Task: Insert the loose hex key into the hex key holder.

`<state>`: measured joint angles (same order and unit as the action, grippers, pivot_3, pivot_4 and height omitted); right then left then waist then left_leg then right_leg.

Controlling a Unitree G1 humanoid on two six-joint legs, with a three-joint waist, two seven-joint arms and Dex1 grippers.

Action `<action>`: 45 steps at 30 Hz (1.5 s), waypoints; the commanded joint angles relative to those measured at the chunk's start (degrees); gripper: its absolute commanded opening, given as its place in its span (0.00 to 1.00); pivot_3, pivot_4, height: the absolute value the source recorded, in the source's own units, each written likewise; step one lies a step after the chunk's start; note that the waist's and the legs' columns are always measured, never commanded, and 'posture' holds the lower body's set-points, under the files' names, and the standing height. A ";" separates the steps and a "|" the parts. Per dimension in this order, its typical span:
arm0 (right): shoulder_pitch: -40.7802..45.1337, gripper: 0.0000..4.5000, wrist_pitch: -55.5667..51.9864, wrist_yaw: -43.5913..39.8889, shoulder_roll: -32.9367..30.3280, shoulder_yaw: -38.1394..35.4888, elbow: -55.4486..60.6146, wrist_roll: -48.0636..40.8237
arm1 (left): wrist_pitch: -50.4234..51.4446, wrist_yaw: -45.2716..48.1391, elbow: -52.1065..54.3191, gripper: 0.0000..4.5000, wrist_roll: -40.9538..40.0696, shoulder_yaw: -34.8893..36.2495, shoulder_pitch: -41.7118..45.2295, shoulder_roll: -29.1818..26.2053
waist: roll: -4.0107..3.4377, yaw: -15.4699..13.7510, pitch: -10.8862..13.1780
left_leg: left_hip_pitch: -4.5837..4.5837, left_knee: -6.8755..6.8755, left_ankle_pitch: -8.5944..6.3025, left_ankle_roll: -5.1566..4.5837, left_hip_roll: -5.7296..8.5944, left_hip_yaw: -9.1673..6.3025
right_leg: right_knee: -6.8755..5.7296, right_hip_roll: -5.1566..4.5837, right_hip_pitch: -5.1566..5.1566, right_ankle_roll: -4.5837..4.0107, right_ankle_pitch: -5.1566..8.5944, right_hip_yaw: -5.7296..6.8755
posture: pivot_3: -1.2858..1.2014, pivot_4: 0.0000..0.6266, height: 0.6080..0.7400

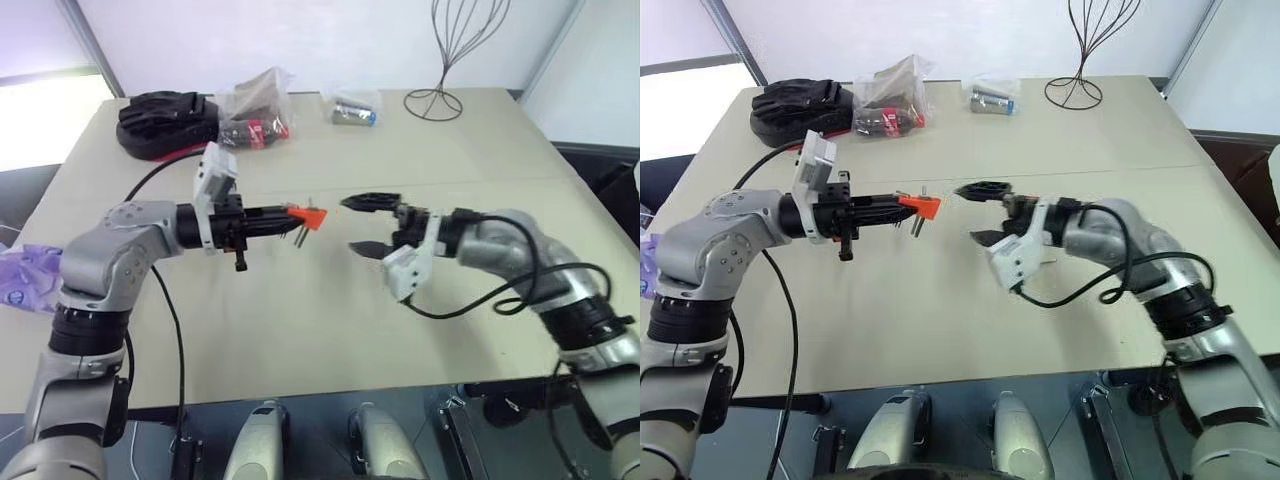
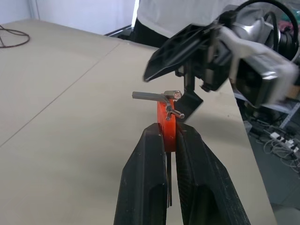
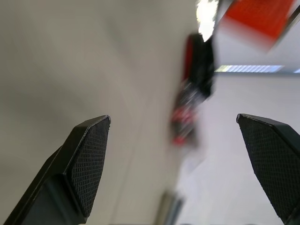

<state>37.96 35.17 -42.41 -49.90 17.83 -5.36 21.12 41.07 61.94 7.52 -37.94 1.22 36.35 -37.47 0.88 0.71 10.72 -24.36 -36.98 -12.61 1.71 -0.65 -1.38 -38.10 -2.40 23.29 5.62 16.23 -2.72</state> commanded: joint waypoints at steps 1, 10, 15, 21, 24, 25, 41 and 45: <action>-0.36 0.99 -4.68 -9.11 -3.54 -1.26 -0.61 -6.31 | -1.71 -0.04 2.59 0.00 0.15 1.12 -0.14 -0.77 | 0.00 0.14 0.00 | 0.01 0.00 -0.01 -0.01 0.00 0.00 | 0.00 -0.01 0.00 0.00 0.00 0.00 | 0.52 0.24 1.00; 5.90 0.99 -30.37 -29.75 -0.65 0.09 -3.01 -15.62 | -2.21 -1.03 3.51 0.00 0.06 1.14 -0.78 -0.35 | -0.06 0.47 0.04 | 0.06 -0.02 -0.05 -0.09 -0.06 0.01 | -0.01 0.07 0.01 0.01 -0.01 -0.02 | 0.52 0.24 1.00; 9.86 0.99 -35.24 -33.45 3.94 1.97 -11.37 -14.73 | -2.06 -1.98 4.93 0.00 -0.36 1.51 -1.74 -0.45 | -0.06 0.04 0.04 | 0.03 -0.02 -0.05 -0.09 -0.05 0.02 | 0.00 0.03 0.01 0.01 0.00 0.01 | 0.52 0.24 1.00; 11.46 0.99 -36.78 -37.29 6.26 3.73 -18.91 -13.94 | -1.47 -3.34 6.62 0.00 -1.11 2.25 -2.87 -0.92 | -0.05 0.13 0.06 | -0.01 -0.06 -0.05 -0.09 0.01 0.03 | 0.00 -0.06 0.01 0.02 0.00 0.01 | 0.52 0.24 1.00; 12.64 0.99 -34.54 -36.57 7.45 4.02 -24.35 -12.59 | -1.14 -4.03 7.35 0.00 -1.47 2.53 -3.29 -1.12 | -0.05 0.26 0.06 | 0.01 -0.06 -0.05 -0.09 0.03 0.02 | -0.01 -0.01 0.01 0.03 -0.01 0.02 | 0.52 0.24 1.00; 12.88 0.99 -33.94 -36.52 7.67 4.02 -25.32 -12.38 | -1.04 -4.18 7.54 0.00 -1.61 2.61 -3.40 -1.20 | -0.05 0.28 0.06 | 0.01 -0.06 -0.05 -0.08 0.04 0.03 | -0.01 0.00 0.02 0.03 -0.01 0.02 | 0.52 0.24 1.00; 13.14 0.00 -38.91 -37.40 12.99 3.59 -32.79 -11.85 | -0.48 -5.86 8.66 0.00 -1.93 3.11 -4.06 -1.71 | -0.04 0.48 0.05 | 0.60 0.00 -0.07 -0.08 0.02 0.02 | 0.01 0.05 -0.54 0.02 0.00 0.02 | 0.52 0.24 1.00; 13.04 0.00 -36.21 -21.90 16.04 -2.93 -31.59 -12.96 | -0.85 -6.09 8.41 0.00 -1.59 2.89 -4.16 -1.47 | -0.05 0.67 0.06 | 0.72 0.03 -0.07 -0.08 -0.01 0.03 | 0.00 0.07 -0.61 0.01 0.00 -0.01 | 0.52 0.24 1.00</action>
<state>50.46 -2.34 -71.65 -35.17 18.53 -38.36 8.80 40.95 56.05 14.38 -39.02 2.68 31.82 -38.46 0.84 1.38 10.78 -23.64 -36.93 -12.67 1.64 -0.67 -1.35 -38.12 -2.33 22.71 5.63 16.23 -2.76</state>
